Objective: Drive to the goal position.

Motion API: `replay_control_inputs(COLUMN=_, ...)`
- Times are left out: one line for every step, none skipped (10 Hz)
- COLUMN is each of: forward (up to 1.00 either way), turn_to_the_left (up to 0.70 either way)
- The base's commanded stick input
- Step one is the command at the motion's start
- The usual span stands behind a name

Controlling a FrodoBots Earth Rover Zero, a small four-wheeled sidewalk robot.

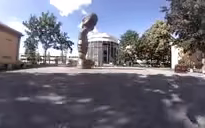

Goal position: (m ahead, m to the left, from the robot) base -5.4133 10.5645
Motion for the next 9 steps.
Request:
replay_control_inputs(forward=1.0, turn_to_the_left=0.0)
replay_control_inputs(forward=1.0, turn_to_the_left=0.0)
replay_control_inputs(forward=1.0, turn_to_the_left=0.0)
replay_control_inputs(forward=1.0, turn_to_the_left=0.12)
replay_control_inputs(forward=1.0, turn_to_the_left=0.4)
replay_control_inputs(forward=1.0, turn_to_the_left=0.3)
replay_control_inputs(forward=1.0, turn_to_the_left=0.0)
replay_control_inputs(forward=1.0, turn_to_the_left=0.0)
replay_control_inputs(forward=1.0, turn_to_the_left=0.0)
